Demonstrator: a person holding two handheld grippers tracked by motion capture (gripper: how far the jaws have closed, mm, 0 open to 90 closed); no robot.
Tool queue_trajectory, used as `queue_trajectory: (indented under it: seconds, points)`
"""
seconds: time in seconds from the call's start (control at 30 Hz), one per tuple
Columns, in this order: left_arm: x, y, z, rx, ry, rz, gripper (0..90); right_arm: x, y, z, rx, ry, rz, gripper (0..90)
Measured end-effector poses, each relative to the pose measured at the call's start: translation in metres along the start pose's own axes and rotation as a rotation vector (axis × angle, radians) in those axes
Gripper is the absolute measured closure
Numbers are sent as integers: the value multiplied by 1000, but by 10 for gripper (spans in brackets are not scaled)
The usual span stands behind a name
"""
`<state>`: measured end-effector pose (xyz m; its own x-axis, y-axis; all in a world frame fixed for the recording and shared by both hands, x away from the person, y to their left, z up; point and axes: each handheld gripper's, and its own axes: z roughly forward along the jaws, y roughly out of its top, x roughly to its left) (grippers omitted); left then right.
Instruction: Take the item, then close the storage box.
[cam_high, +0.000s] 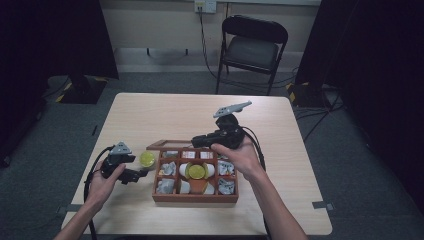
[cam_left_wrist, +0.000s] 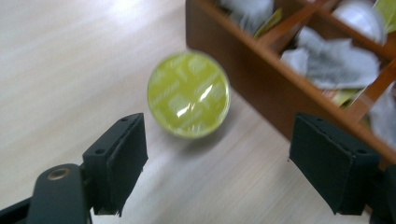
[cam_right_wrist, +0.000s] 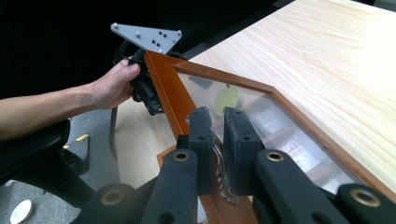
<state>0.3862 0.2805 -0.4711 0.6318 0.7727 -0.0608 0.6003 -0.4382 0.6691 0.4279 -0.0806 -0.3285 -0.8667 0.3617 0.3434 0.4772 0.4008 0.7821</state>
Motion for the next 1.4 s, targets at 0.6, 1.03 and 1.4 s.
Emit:
queue_trajectory:
  seconds: [0.6,1.03,1.4]
  points:
    - [5,-39,18,-77,48,-3,83,5,-3,1,13,-20,-15,823]
    - [5,-38,19,-69,44,1,61,10,-5,1,31,-37,-34,822]
    - [6,-36,21,-64,44,1,35,16,-9,5,77,-40,-62,821]
